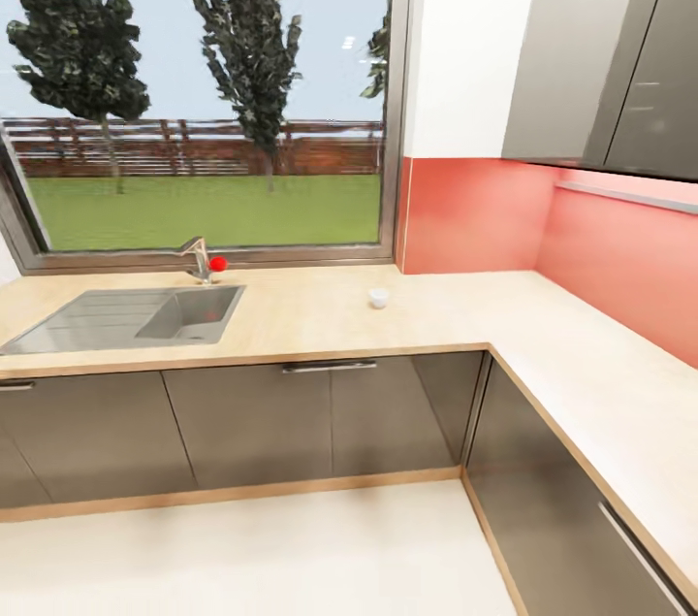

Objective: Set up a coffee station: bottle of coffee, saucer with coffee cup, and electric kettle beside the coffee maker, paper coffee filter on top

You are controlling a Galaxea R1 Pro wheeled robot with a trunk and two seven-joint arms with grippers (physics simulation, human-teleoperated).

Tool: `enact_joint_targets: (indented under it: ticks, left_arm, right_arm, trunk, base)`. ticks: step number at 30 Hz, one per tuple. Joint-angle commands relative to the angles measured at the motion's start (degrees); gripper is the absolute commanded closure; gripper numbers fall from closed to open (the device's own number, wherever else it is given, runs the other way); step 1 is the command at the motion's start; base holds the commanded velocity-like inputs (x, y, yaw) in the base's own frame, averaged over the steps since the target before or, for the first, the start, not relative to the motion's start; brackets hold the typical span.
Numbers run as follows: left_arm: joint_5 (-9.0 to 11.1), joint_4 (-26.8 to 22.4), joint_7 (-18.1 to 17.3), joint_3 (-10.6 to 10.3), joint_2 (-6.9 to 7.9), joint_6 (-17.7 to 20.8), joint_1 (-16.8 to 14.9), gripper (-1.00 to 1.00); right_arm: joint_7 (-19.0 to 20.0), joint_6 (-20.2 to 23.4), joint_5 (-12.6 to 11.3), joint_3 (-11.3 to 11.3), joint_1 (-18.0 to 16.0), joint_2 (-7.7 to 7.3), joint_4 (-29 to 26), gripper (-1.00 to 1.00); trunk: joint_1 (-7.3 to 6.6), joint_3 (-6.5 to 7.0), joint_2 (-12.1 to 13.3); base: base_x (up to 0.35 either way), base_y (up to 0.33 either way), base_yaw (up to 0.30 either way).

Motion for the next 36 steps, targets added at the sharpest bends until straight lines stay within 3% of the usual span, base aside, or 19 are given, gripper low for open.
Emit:
enact_joint_targets:
  ticks: [1,10,16,22,25,26,27,31,35,36]
  left_arm:
    - [-0.34,-0.1,-0.36,0.49,0.03,-0.09,0.02,-1.0]
    - [-0.53,-0.11,-0.36,0.26,0.52,0.1,0.09,-1.0]
    - [-0.59,-0.18,-0.36,0.25,0.86,0.3,0.11,-1.0]
    - [-0.76,-0.12,-0.43,0.01,0.89,0.27,0.25,-1.0]
    - [-0.78,-0.14,-0.44,0.03,0.96,0.39,0.34,-1.0]
    - [-0.89,-0.14,-0.46,-0.01,0.97,0.55,0.38,-1.0]
    - [-1.1,0.01,-0.5,-0.23,1.78,0.74,0.54,-1.0]
    - [-1.06,0.14,-0.51,-0.33,2.07,0.85,1.42,-1.0]
    - [-0.96,0.11,-0.49,-0.43,1.95,0.87,2.03,-1.0]
    - [-0.96,0.09,-0.47,-0.51,1.92,0.97,2.04,-1.0]
  right_arm:
    - [0.27,-0.19,-0.62,0.39,-0.01,0.01,0.05,-1.0]
    - [0.27,-0.09,-0.68,0.34,-0.03,0.46,-0.65,-1.0]
    - [0.51,-0.04,-0.48,0.33,-0.04,0.95,-5.94,-1.0]
    - [-1.79,-0.19,-0.44,0.06,-0.04,-0.16,-19.65,-1.0]
    - [-8.19,-0.61,-0.39,-0.06,-0.06,-0.61,-29.63,-1.0]
    - [-12.84,-1.47,-0.38,-0.12,-0.64,-0.79,-36.11,-1.0]
    - [-17.19,-2.25,-0.38,-0.62,-9.36,-1.33,-43.15,-1.0]
    - [-17.8,-2.29,-0.38,-2.79,-18.85,-1.43,-44.18,-1.0]
    - [-17.92,-2.13,-0.43,-5.07,-31.95,-1.39,-44.53,-1.0]
    - [-17.99,-1.46,-0.4,-5.15,-36.55,-1.34,-44.86,-1.0]
  trunk:
    - [0.02,-0.02,-0.05]
    - [0.02,-0.04,-0.05]
    - [0.02,-0.12,-0.05]
    - [0.02,-0.13,-0.05]
    - [0.02,-0.13,-0.05]
    - [0.02,-0.13,-0.05]
    - [0.02,-0.13,-0.05]
    - [0.02,-0.13,-0.05]
    - [0.02,-0.13,-0.05]
    - [0.02,-0.13,-0.05]
  base:
    - [0.0,0.0,0.237]
    - [0.0,0.0,0.27]
    - [0.0,0.0,0.099]
    - [0.0,0.0,0.009]
    - [0.0,0.0,0.001]
    - [0.0,0.0,0.0]
    - [0.0,0.0,0.0]
    - [0.0,0.0,0.0]
    - [0.0,0.0,0.0]
    - [0.0,0.0,0.0]
